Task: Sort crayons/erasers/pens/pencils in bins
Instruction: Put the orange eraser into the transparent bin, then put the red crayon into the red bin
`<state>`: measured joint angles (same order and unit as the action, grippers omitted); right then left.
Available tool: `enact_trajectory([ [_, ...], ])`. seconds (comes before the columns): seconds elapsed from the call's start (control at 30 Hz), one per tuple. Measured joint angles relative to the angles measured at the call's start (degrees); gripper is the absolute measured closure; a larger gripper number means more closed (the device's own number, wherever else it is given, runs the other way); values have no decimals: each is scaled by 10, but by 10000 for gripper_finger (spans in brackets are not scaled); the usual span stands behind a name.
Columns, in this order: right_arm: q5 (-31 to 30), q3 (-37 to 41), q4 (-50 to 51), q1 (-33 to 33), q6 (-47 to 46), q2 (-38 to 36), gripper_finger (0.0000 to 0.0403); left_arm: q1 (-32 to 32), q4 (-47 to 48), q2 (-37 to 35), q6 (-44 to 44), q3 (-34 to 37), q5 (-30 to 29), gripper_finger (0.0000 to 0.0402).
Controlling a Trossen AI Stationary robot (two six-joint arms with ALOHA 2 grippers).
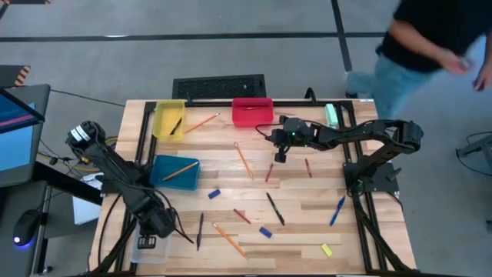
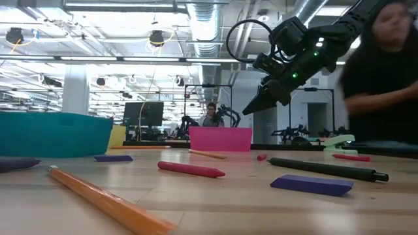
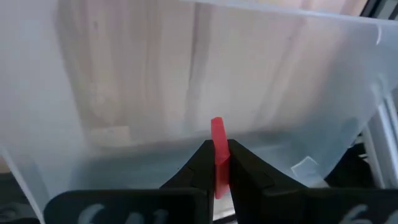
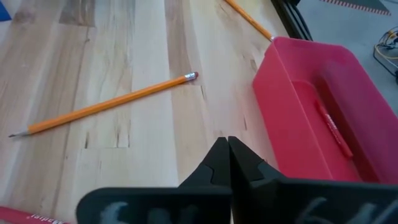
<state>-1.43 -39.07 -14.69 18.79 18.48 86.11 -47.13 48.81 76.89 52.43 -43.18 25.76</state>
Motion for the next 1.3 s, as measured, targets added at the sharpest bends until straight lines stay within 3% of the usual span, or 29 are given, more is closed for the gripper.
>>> enact_trajectory([
  [0.47, 0, 0, 1, 0, 0, 0, 400, -1, -32, 58, -68, 0, 9, 378],
  [0.9, 0, 0, 3, 0, 0, 0, 398, 0, -25, 56, -35, -13, 69, 271],
  [1.3, 0, 0, 4, 0, 0, 0, 400, 0, -22, 56, -5, -22, 63, 240],
])
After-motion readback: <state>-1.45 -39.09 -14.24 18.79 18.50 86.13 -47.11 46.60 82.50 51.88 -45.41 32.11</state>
